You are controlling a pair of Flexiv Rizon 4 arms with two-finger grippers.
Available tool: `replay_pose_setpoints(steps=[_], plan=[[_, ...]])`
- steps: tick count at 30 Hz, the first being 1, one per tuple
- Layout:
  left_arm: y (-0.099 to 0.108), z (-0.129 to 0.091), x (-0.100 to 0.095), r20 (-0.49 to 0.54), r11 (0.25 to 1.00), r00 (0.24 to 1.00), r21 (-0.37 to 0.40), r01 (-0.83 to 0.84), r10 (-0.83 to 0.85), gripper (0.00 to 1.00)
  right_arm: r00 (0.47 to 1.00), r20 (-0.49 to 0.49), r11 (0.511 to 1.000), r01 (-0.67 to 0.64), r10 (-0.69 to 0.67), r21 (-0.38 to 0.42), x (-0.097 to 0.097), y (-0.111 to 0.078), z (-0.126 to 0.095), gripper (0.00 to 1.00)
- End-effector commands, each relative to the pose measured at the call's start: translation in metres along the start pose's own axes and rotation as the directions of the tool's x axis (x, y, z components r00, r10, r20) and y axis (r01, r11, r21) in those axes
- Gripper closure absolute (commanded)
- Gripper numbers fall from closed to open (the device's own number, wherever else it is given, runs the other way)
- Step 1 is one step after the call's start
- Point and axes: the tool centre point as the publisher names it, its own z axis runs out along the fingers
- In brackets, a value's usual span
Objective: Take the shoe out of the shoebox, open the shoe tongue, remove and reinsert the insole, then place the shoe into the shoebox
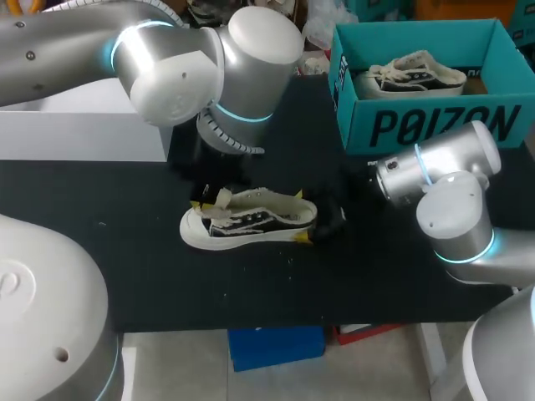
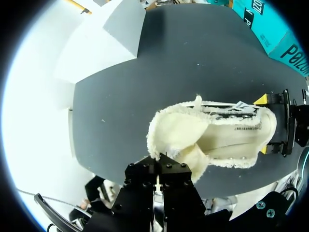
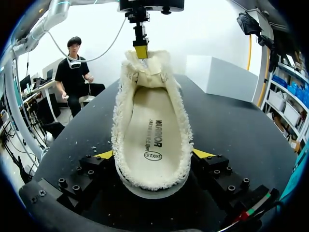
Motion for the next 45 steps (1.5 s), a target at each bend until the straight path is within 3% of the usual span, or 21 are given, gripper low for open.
replay_pose_setpoints(steps=[1,10,11,14,15,16,21,24,29,30,31,32,33,35,36,40,41,43,44,45], plan=[[0.003,0.009,-0.006,-0.002,1.0,1.0,-0.012,0.009,-0.009,1.0,1.0,0.004,1.0,-0.004,0.004,0.002,-0.001,-0.004,0.001,1.0],[0.002,0.025,-0.01,0.013,0.998,1.0,-0.054,0.02,-0.019,1.0,1.0,0.004,1.0,-0.004,0.004,0.002,-0.001,-0.004,0.001,1.0],[0.002,0.027,-0.01,0.014,0.998,1.0,-0.058,0.019,-0.018,0.93,1.0,0.004,1.0,-0.004,0.004,0.002,-0.001,-0.004,0.001,1.0],[0.002,0.026,-0.012,0.008,0.998,1.0,-0.056,0.002,-0.002,0.46,1.0,0.004,1.0,-0.004,0.004,0.002,-0.001,-0.004,0.001,1.0],[0.001,0.024,-0.014,-0.003,0.999,1.0,-0.044,-0.004,0.004,0.02,1.0,0.004,1.0,-0.004,0.004,0.002,-0.001,-0.004,0.001,1.0],[0.001,0.02,-0.016,-0.026,1.0,1.0,-0.017,-0.01,0.01,0.0,1.0,0.004,1.0,-0.004,0.004,0.002,-0.001,-0.004,0.001,1.0],[0.001,-0.015,-0.026,-0.119,0.985,0.985,0.14,-0.104,0.121,0.0,1.0,0.004,1.0,-0.004,0.004,0.002,-0.001,-0.004,0.001,1.0],[-0.003,-0.038,-0.029,-0.114,0.946,0.962,0.242,-0.217,0.25,0.0,1.0,0.004,1.0,-0.004,0.004,0.002,-0.001,-0.004,0.001,1.0],[-0.013,-0.076,-0.029,-0.116,0.806,0.846,0.394,-0.442,0.521,0.0,1.0,0.004,1.0,-0.004,0.004,0.002,-0.001,-0.004,0.001,1.0],[-0.017,-0.081,-0.029,-0.12,0.778,0.819,0.413,-0.473,0.562,0.13,1.0,0.004,1.0,-0.004,0.004,0.002,-0.001,-0.004,0.001,1.0],[-0.02,-0.087,-0.027,-0.114,0.735,0.777,0.431,-0.523,0.619,0.37,1.0,0.004,1.0,-0.004,0.004,0.002,-0.001,-0.004,0.001,1.0],[-0.023,-0.091,-0.023,-0.104,0.699,0.743,0.444,-0.56,0.661,0.54,1.0,0.004,1.0,-0.004,0.004,0.002,-0.001,-0.004,0.001,1.0],[-0.027,-0.095,-0.019,-0.106,0.647,0.682,0.447,-0.618,0.724,0.62,1.0,0.004,1.0,-0.004,0.004,0.002,-0.001,-0.004,0.001,1.0],[-0.03,-0.099,-0.007,-0.083,0.525,0.552,0.454,-0.72,0.83,0.96,1.0,0.004,1.0,-0.004,0.004,0.002,-0.001,-0.004,0.001,1.0],[-0.032,-0.099,-0.001,-0.081,0.45,0.468,0.458,-0.766,0.88,1.0,1.0,0.004,1.0,-0.004,0.004,0.002,-0.001,-0.004,0.001,1.0],[-0.032,-0.095,0.025,-0.108,0.187,0.154,0.481,-0.857,0.982,1.0,1.0,0.004,1.0,-0.004,0.004,0.002,-0.001,-0.004,0.001,1.0],[-0.03,-0.095,0.028,-0.135,0.094,0.029,0.506,-0.857,0.99,1.0,1.0,0.004,1.0,-0.004,0.004,0.002,-0.001,-0.004,0.001,1.0],[-0.029,-0.094,0.031,-0.181,0.006,-0.109,0.54,-0.841,0.977,1.0,1.0,0.004,1.0,-0.004,0.004,0.002,-0.001,-0.004,0.001,1.0],[-0.033,-0.093,0.034,-0.208,0.033,-0.094,0.535,-0.844,0.974,1.0,1.0,0.004,1.0,-0.004,0.004,0.002,-0.001,-0.004,0.001,1.0],[-0.038,-0.094,0.04,-0.246,0.139,0.022,0.468,-0.873,0.969,1.0,1.0,0.004,1.0,-0.004,0.004,0.002,-0.001,-0.004,0.001,1.0]])
